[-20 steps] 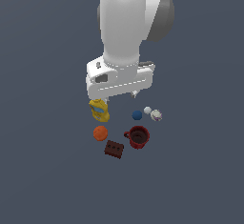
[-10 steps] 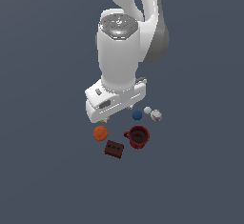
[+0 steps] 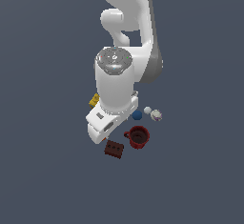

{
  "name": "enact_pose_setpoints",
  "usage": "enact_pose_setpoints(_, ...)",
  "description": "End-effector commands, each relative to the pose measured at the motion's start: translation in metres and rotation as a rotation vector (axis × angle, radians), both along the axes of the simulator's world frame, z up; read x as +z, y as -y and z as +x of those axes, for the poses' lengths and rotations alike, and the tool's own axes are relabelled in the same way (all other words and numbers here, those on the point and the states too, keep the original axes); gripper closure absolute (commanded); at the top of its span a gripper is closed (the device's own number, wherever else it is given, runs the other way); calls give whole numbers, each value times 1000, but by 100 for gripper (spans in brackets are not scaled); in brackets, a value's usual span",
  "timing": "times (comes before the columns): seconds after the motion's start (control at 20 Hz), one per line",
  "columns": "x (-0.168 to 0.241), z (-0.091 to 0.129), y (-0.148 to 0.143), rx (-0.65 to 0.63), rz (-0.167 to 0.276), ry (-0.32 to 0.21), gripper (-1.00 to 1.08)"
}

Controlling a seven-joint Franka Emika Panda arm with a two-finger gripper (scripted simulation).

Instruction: Pick up a designated object from a clutter of objects.

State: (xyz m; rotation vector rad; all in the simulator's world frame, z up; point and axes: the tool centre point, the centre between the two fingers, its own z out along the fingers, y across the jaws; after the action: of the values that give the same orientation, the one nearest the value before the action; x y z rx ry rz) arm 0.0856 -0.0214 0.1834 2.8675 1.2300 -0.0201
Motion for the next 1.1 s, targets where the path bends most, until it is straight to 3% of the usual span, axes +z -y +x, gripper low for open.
enact_pose_setpoints(0.0, -14, 6, 2, 64, 3, -1, -92)
enact_pose_setpoints(0.55, -72, 26, 10, 321, 16, -3, -92)
enact_pose_setpoints(1.05, -102, 33, 14, 445, 24, -3, -92)
